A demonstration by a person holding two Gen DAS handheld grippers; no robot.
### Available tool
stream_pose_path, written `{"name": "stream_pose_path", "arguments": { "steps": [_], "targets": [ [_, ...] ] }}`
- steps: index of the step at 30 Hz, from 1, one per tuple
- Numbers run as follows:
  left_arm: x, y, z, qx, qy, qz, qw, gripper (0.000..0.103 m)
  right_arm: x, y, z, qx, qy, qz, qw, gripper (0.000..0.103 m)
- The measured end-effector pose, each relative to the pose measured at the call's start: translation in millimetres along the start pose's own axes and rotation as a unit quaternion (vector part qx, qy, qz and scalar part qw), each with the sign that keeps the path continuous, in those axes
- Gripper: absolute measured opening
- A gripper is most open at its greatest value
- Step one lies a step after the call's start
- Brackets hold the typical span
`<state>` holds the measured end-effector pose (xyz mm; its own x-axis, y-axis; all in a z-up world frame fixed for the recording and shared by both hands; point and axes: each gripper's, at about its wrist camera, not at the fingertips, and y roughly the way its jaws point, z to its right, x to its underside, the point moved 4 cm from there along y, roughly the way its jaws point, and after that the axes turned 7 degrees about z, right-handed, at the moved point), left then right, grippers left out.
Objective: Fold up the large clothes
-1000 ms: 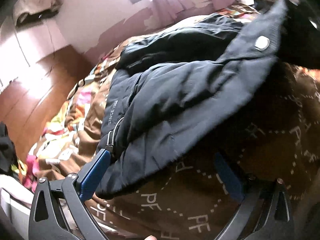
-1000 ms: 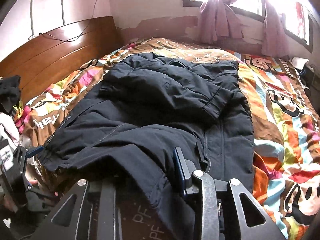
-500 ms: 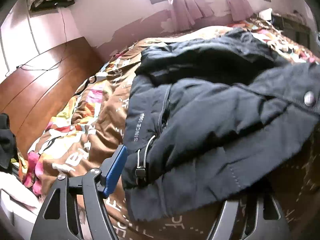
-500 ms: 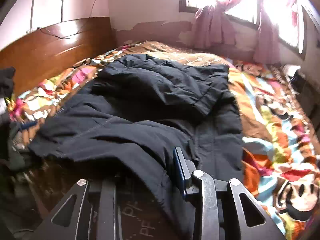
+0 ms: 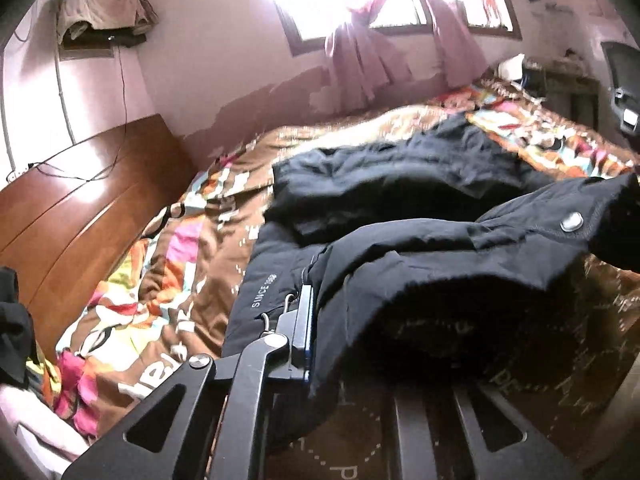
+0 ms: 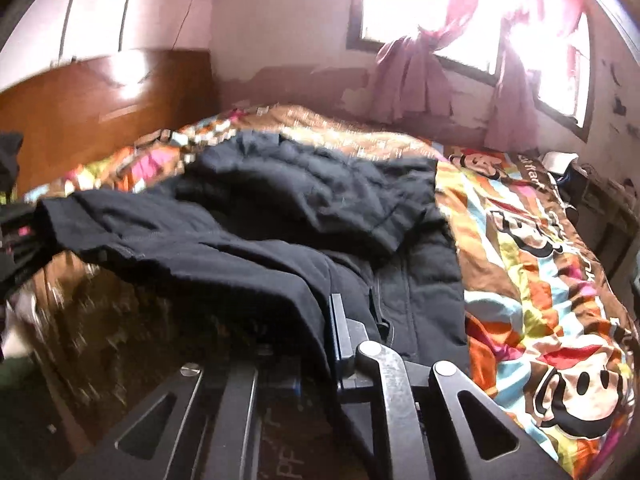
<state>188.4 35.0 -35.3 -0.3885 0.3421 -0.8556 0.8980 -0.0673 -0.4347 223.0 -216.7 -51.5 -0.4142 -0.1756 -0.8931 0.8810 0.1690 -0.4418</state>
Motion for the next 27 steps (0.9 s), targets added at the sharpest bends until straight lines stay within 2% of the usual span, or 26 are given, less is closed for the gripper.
{"name": "stream_pose_path", "arguments": {
  "steps": [9,14,19,24,27],
  "targets": [
    [-42.7,-36.6,-23.5,-0.007,-0.008,0.054,0.9985,0.007,-44.1,-36.8,-4.3,0.009,0.009,0.091,0.996,0.007],
    [-48.5,-67.8,-24.9,-0.011,-0.006,0.072,0.9973,0.007,-54.3,-63.7,-6.0,0.008,0.011,0.128,0.992,0.007],
    [-52.1,-95.0,-22.5,-0.007,0.023,0.059,0.9980,0.007,-57.3,-94.1,-8.6,0.008,-0.012,0.162,0.987,0.007],
    [-50.8,-119.0,-10.3,0.012,0.043,0.042,0.9981,0.007,-47.6,-126.3,-5.5,0.016,-0.007,0.185,0.983,0.006],
    [-48.4,-129.8,-2.7,0.020,0.046,0.040,0.9979,0.007,-43.5,-145.5,-2.7,0.037,-0.012,0.194,0.980,0.004]
  ]
}}
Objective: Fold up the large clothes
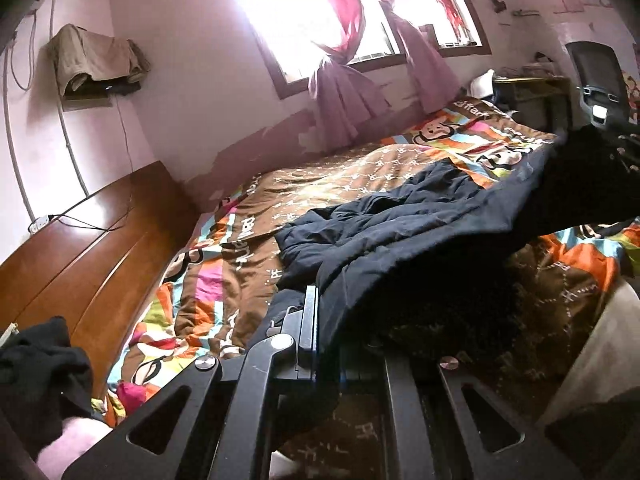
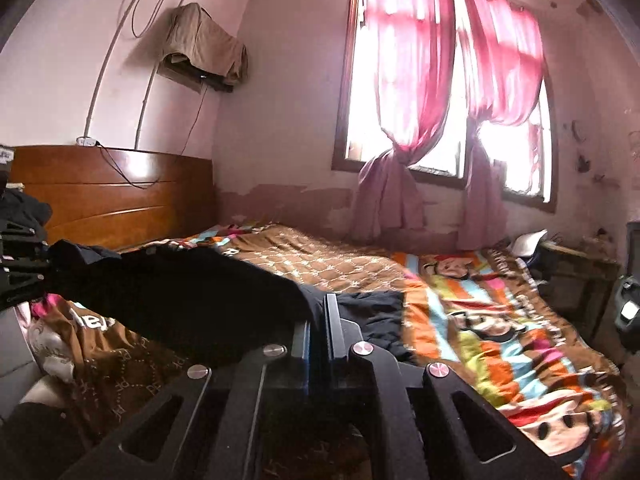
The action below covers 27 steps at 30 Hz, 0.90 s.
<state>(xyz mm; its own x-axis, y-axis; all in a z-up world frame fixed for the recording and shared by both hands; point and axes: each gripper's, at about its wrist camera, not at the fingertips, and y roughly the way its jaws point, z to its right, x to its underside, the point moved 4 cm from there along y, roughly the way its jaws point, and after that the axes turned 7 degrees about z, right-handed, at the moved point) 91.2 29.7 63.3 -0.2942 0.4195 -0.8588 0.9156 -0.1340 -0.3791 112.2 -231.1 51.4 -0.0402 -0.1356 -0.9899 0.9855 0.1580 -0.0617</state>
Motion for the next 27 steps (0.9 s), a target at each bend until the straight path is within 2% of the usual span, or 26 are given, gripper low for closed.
{"name": "stream_pose_path", "arguments": {
  "steps": [4,11,17,21,24,25,27],
  "targets": [
    [4.4,-4.4,8.5,0.014,-0.006,-0.011,0.9998,0.007,12.4,-2.8,1.0,0.000,0.004,-0.016,1.000,0.003],
    [9.8,15.2,11.3,0.026,-0.022,-0.037,0.9987,0.007,28.8,12.6,2.8,-0.012,0.023,-0.046,0.999,0.003],
    [-2.9,36.3,-0.4,0.039,-0.052,-0.047,0.9968,0.007,36.6,19.4,4.4,-0.038,0.026,-0.069,0.997,0.004],
    [-15.7,49.8,-3.5,0.040,-0.055,-0.048,0.9965,0.007,47.4,15.8,7.0,-0.077,0.052,-0.092,0.991,0.005],
    [-22.9,57.4,-6.8,0.047,-0.063,-0.049,0.9957,0.007,55.9,12.2,7.3,-0.091,0.054,-0.106,0.989,0.009],
    [-24.6,59.1,-7.1,0.047,-0.063,-0.049,0.9958,0.007,58.5,11.9,6.7,-0.094,0.054,-0.110,0.988,0.013],
    [-27.7,62.8,-7.4,0.044,-0.059,-0.048,0.9962,0.007,66.2,10.9,3.8,-0.106,0.058,-0.124,0.985,0.027]
  ]
}}
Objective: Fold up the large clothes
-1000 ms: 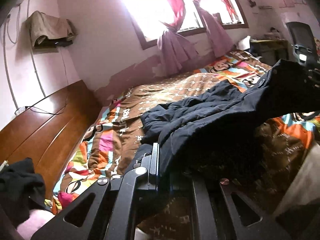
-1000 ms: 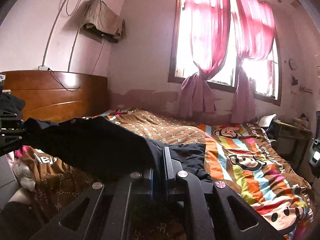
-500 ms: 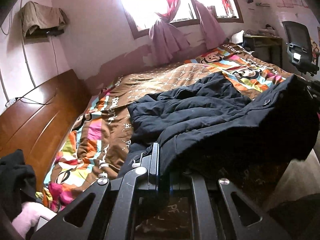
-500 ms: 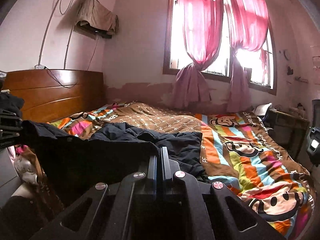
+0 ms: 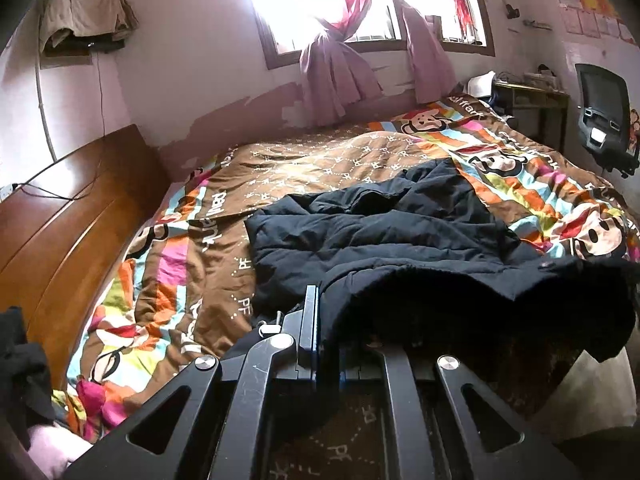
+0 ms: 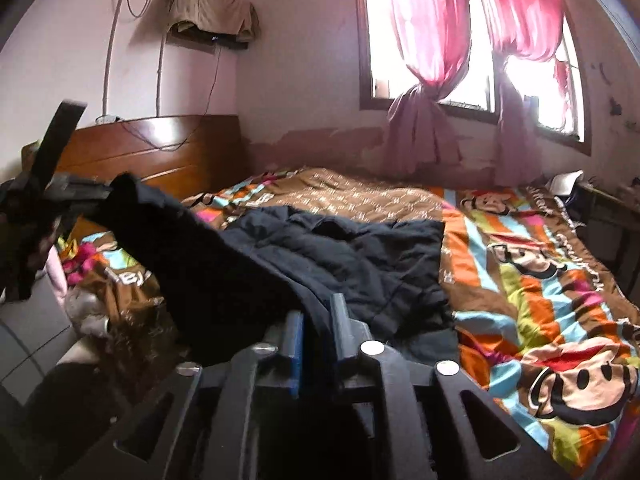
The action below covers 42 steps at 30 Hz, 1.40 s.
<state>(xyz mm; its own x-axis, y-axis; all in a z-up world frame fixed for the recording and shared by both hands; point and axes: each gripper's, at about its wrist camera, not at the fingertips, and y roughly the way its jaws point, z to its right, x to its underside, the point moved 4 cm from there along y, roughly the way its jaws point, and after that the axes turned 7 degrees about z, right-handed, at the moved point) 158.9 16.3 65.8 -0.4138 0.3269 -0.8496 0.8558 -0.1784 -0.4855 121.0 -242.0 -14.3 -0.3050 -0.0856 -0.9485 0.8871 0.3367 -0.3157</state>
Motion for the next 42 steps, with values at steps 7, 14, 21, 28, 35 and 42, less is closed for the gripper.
{"name": "stream_pose_path", "arguments": {
  "steps": [7,14,21,28,35,42],
  "targets": [
    [-10.6,11.5,-1.9,0.002,0.006,-0.004,1.0000,0.007,20.6,0.0,-17.5,-0.027,-0.014,-0.022,0.999,0.073],
    [-15.1,13.9,-2.8,0.005,0.006,-0.001,1.0000,0.007,42.4,15.7,-28.4,-0.020,-0.033,-0.064,0.997,0.073],
    [-13.7,15.1,-6.2,0.002,0.000,-0.004,1.0000,0.007,52.4,22.4,-48.9,-0.008,-0.104,-0.084,0.991,0.074],
    [-12.1,14.7,-8.2,0.004,-0.007,-0.004,1.0000,0.007,63.5,31.5,-55.6,0.043,-0.153,-0.106,0.982,0.075],
    [-2.0,4.9,-9.6,0.002,-0.017,0.006,0.9998,0.007,55.1,27.7,-38.3,0.107,-0.154,-0.079,0.979,0.013],
    [11.6,-40.1,-10.7,-0.004,-0.036,0.047,0.9982,0.007,8.9,-3.7,-19.6,0.141,-0.128,0.027,0.981,0.006]
  ]
}}
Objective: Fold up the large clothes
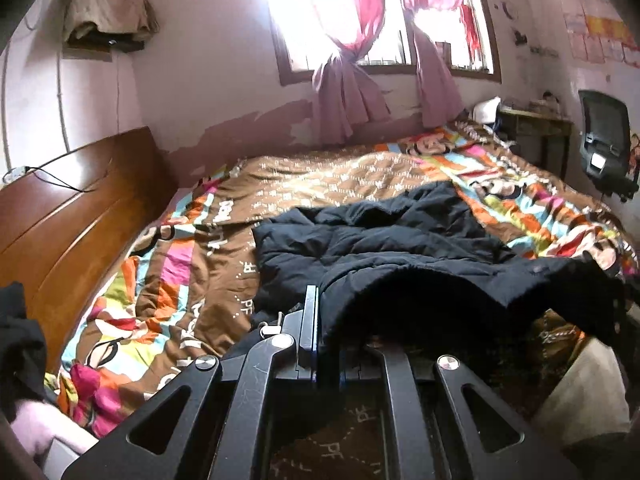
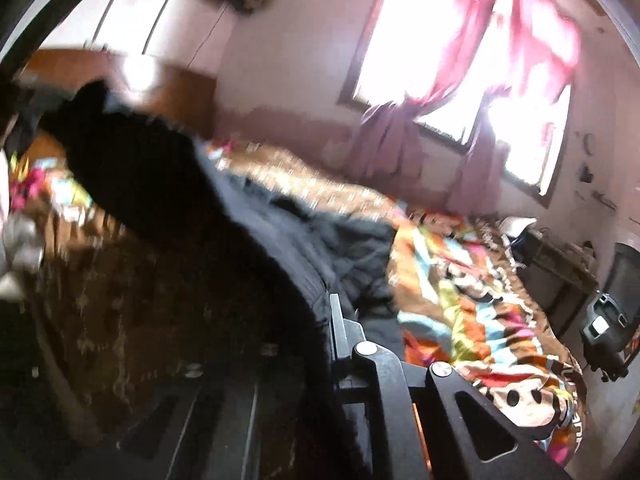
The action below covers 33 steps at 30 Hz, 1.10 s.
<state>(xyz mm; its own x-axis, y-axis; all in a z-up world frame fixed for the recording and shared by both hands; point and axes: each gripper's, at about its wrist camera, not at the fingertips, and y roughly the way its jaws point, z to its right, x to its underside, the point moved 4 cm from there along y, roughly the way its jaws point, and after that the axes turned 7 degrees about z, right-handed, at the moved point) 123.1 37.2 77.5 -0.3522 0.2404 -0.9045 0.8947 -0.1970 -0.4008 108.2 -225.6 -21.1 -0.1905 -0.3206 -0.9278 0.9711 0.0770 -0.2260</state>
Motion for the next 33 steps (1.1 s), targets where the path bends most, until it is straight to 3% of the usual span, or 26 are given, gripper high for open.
{"name": "stream_pose_path", "arguments": {
  "steps": [8,13,20,27,33],
  "targets": [
    [-33.5,-61.5,-8.5,0.001,0.008,0.051,0.9987,0.006,-63.1,-40.5,21.5,0.019,-0.017,0.100,0.995,0.005],
    [-48.6,-58.4,-16.4,0.000,0.014,0.052,0.9985,0.006,-88.9,-35.3,27.6,0.013,-0.040,0.115,0.992,0.006],
    [-44.3,22.8,-29.1,0.004,0.001,-0.003,1.0000,0.006,-87.5,47.1,24.9,-0.013,-0.079,0.064,0.995,0.006],
    [-50.9,109.4,-40.0,-0.004,0.006,-0.035,0.9994,0.006,-89.6,137.2,27.1,-0.017,-0.110,0.023,0.994,0.006],
    [-50.3,180.6,-52.1,0.008,-0.007,-0.062,0.9980,0.006,-80.5,208.7,32.5,-0.026,-0.099,-0.014,0.995,0.006]
  ]
}}
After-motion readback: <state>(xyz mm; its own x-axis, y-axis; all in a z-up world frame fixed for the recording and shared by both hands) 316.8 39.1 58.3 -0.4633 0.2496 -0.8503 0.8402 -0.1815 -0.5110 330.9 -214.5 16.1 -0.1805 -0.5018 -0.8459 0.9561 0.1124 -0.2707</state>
